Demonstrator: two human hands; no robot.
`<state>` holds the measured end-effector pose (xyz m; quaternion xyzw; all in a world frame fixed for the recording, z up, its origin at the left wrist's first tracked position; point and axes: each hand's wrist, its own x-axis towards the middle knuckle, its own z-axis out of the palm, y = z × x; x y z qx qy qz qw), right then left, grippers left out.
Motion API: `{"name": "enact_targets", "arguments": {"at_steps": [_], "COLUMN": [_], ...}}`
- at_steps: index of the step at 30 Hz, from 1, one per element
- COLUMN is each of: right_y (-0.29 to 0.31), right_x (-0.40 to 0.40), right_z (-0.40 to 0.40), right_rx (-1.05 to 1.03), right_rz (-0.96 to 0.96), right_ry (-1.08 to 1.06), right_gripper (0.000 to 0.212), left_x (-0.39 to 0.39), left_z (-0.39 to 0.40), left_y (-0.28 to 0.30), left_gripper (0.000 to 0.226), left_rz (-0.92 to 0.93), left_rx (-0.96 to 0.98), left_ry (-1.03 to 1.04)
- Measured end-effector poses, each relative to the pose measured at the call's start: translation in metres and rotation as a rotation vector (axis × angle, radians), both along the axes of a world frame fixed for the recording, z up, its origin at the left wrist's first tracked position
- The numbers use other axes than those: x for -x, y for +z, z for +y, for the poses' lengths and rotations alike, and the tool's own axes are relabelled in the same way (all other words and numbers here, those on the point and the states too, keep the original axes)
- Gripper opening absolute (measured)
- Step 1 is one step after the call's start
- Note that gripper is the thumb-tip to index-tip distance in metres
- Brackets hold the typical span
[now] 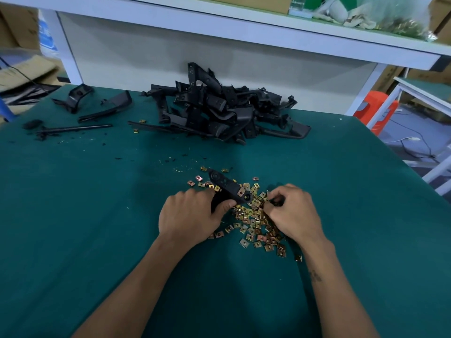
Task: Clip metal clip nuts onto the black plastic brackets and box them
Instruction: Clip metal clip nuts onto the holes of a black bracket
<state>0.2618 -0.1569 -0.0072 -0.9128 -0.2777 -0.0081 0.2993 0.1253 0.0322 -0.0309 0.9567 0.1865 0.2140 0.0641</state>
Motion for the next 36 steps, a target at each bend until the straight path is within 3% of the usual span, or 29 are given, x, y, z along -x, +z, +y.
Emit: {"name": "enact_targets", "arguments": {"at_steps": [8,16,30,36], "right_y": [-0.002,-0.003,-0.002,-0.002], "right_x": [-0.002,-0.008,-0.016,-0.017], "right_z": [0.003,-0.003,-0.011,-0.012], "right_rx": [0.026,-0.106,-0.204,-0.222], "right_rz": [-0.041,0.026,0.165,0.178], "right_ry": [-0.009,-0.098,-0.048,-0.046], "right_gripper": [0.003,0.016,0.026,0.022], "left_x": [0.001,0.001,0.001,0.001], "left_z": [0.000,-0.001,0.000,0.000], "left_y": [-0.001,-0.001,-0.002,-0.002], "left_gripper": [0.066,0.063,0.060,0.059], "left_rz": [-0.020,-0.044,-0.055,-0.061], "left_rx": [-0.012,-0.010,-0.024,-0.025], "left_ry": [-0.008,-0.019,-0.025,-0.029]}}
